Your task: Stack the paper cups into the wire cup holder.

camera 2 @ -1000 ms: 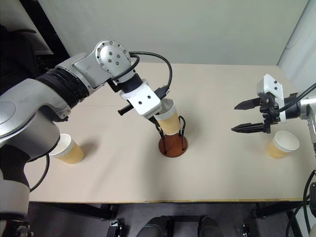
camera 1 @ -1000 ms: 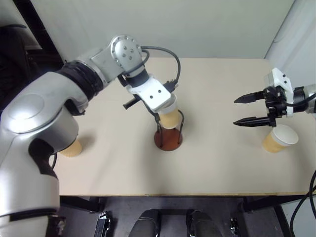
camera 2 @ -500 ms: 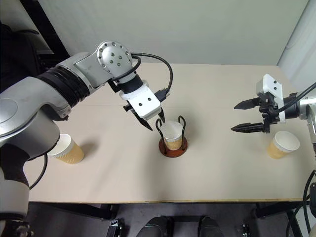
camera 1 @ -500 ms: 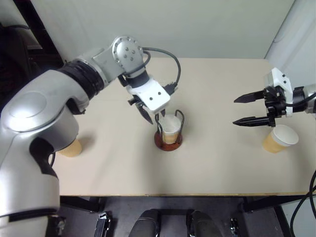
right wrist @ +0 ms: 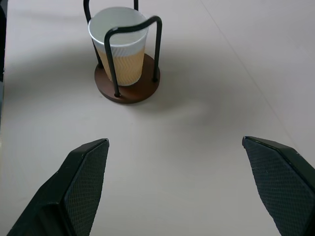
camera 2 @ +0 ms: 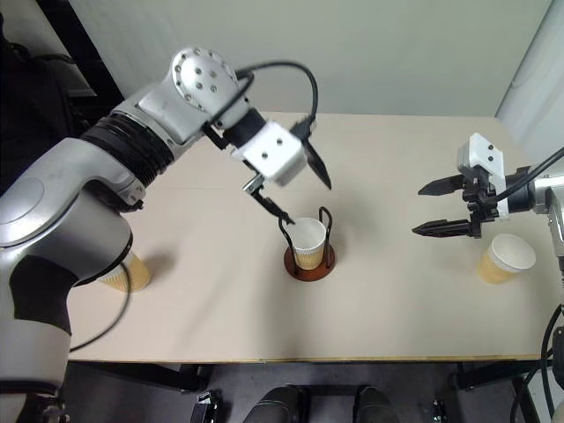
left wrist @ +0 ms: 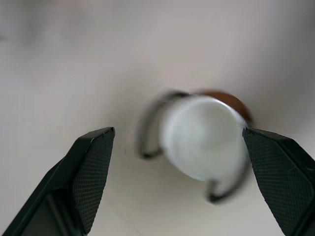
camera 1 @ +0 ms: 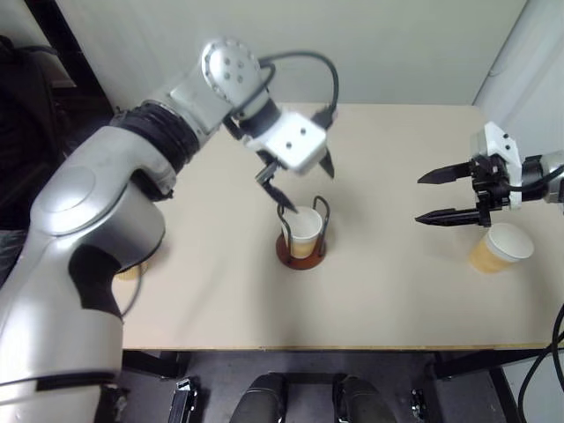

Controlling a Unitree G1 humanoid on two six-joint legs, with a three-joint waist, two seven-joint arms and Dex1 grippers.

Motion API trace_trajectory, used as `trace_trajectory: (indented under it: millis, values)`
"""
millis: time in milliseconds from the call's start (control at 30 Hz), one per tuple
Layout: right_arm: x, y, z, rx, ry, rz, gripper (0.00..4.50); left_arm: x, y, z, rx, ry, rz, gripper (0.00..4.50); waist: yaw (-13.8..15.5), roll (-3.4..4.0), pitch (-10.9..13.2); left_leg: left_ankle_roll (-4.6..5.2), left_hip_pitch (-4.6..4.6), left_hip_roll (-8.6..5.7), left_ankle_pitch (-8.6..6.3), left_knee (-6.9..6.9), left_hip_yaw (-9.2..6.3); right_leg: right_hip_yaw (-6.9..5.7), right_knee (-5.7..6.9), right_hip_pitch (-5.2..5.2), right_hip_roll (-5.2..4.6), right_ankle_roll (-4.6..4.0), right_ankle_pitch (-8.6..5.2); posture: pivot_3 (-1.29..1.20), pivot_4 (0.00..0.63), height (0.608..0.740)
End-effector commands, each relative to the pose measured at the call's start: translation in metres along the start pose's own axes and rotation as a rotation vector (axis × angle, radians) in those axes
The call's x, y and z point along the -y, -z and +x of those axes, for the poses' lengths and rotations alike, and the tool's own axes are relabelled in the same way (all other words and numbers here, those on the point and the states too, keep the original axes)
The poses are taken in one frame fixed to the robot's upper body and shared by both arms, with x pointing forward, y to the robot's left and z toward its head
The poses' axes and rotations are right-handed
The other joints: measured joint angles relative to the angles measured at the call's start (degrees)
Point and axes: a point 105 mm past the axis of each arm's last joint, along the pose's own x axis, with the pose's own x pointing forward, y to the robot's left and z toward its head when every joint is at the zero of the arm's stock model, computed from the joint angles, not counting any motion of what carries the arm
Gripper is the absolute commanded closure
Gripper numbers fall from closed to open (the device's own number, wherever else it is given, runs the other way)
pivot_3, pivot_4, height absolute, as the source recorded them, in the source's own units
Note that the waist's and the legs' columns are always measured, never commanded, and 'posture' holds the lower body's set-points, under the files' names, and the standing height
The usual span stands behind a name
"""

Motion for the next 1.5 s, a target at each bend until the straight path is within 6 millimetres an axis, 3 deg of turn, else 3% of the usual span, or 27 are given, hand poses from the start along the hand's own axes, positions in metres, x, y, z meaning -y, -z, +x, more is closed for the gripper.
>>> trace_trajectory:
  millis: [33,267,400,700,767,967,1033,1200,1500]
  values:
    - [0.002,-0.007,-0.012,0.017,0.049,-0.024,0.00,-0.004,0.011,-0.030,0.040,-0.147,-0.141,0.06,-0.1,0.07,0.0,0.00,0.01,0.00,0.00,-0.03,0.01,0.00,0.00,-0.01,0.01,0.00,0.00,0.00,0.150,0.740]
    - [0.005,-0.005,-0.016,0.048,0.092,0.009,0.00,-0.031,0.022,-0.076,0.276,-0.563,-0.552,0.06,-0.2,0.17,0.0,-0.02,-0.05,0.01,0.03,-0.12,0.04,0.00,-0.20,-0.03,0.04,0.03,0.01,0.00,0.150,0.740]
    - [0.005,-0.007,-0.018,0.069,0.117,0.039,0.00,-0.011,0.037,-0.084,0.331,-0.562,-0.728,0.06,-0.3,0.25,0.0,-0.11,0.02,-0.02,0.06,-0.18,0.14,0.07,-0.21,0.00,0.05,0.03,-0.10,0.00,0.150,0.740]
    - [0.001,-0.006,-0.027,0.023,0.139,0.067,0.00,0.051,0.062,-0.073,0.247,-0.479,-0.634,0.06,-0.1,0.31,0.1,-0.52,0.01,0.03,0.30,-0.17,0.11,0.06,-0.10,-0.09,0.16,-0.07,-0.23,0.00,0.150,0.740]
    - [0.002,-0.005,-0.028,0.015,0.154,0.064,0.00,0.052,0.064,-0.072,0.230,-0.521,-0.596,0.06,-0.1,0.31,0.1,-0.42,0.02,0.03,0.24,-0.11,0.05,0.09,-0.06,-0.07,0.11,-0.07,-0.21,0.00,0.150,0.740]
    - [0.004,-0.001,-0.039,-0.048,0.185,0.044,0.00,0.053,0.052,-0.071,0.431,-0.510,-0.693,0.06,0.1,0.31,0.1,0.06,0.02,-0.03,0.17,-0.04,-0.03,0.06,0.11,-0.08,0.01,-0.21,0.00,0.00,0.150,0.740]
    - [0.004,0.003,-0.043,-0.092,0.192,0.035,0.00,0.048,0.054,-0.075,0.431,-0.585,-0.676,0.06,0.0,0.31,0.1,0.02,0.08,-0.02,0.20,-0.05,-0.01,0.05,0.11,-0.07,0.02,-0.28,0.08,0.00,0.150,0.740]
    - [0.001,0.027,-0.052,-0.261,0.204,0.019,0.00,0.049,0.046,-0.076,0.476,-0.564,-0.666,0.06,-0.2,0.31,0.1,-0.05,0.20,0.01,0.28,-0.06,0.00,0.06,0.29,-0.07,0.07,-0.29,0.10,0.00,0.150,0.740]
    - [-0.011,0.036,-0.056,-0.324,0.129,0.037,0.00,0.051,0.047,-0.075,0.471,-0.540,-0.665,0.06,-0.5,0.31,0.1,-0.04,0.18,0.00,0.29,-0.07,0.03,0.10,0.33,-0.09,0.06,0.35,-0.27,0.00,0.150,0.740]
